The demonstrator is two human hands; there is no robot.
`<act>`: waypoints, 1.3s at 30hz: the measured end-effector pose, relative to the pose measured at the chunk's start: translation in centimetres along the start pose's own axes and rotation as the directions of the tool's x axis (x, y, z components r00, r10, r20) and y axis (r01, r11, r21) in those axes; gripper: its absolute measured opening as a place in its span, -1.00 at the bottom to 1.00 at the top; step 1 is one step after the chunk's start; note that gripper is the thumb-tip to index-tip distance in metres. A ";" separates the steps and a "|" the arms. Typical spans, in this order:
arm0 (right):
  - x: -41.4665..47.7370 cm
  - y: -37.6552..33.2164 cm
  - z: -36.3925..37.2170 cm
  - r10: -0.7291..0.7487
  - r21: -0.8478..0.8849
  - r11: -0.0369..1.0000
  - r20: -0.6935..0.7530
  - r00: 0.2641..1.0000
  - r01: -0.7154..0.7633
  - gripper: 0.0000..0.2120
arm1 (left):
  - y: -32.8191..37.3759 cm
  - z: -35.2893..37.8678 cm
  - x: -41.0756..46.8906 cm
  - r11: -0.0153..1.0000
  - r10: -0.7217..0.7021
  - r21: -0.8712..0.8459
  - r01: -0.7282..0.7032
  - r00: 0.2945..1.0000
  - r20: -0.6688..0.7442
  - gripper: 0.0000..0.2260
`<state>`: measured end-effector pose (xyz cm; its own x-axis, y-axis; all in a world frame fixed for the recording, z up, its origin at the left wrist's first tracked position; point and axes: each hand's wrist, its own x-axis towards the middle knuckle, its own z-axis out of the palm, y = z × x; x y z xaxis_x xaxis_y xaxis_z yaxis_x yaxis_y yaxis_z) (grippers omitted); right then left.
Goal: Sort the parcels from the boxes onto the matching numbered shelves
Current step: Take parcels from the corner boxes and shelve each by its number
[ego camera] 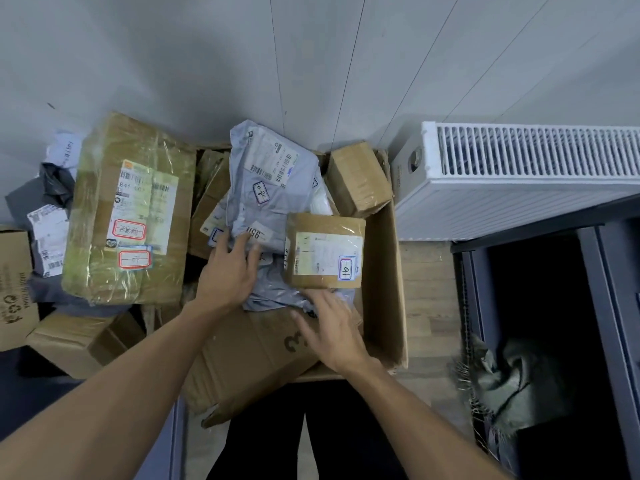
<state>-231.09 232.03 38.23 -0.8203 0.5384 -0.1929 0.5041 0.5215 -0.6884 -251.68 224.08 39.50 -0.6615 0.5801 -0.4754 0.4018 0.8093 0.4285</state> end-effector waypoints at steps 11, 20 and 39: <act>4.9 4.3 -3.0 0.780 0.542 0.535 -0.021 0.626 -0.648 -0.35 | -0.8 0.5 -0.8 0.999 0.017 0.028 -0.017 1.000 -0.003 -0.53; 5.4 4.6 -3.3 0.654 0.783 0.229 0.316 0.687 -0.578 -0.35 | -0.4 -0.7 1.5 0.996 0.026 -0.085 -0.027 1.000 -0.013 -0.60; 5.5 2.5 -1.4 0.423 0.627 0.356 0.553 0.718 -0.693 -0.48 | -0.2 0.2 -0.8 0.915 -0.020 -0.402 0.041 0.998 0.055 -0.19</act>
<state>-233.89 237.23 36.42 -0.5248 0.2407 -0.8165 0.5786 -0.6027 -0.5496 -251.09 223.48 39.70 -0.6332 0.5680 -0.5258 0.0859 0.7267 0.6816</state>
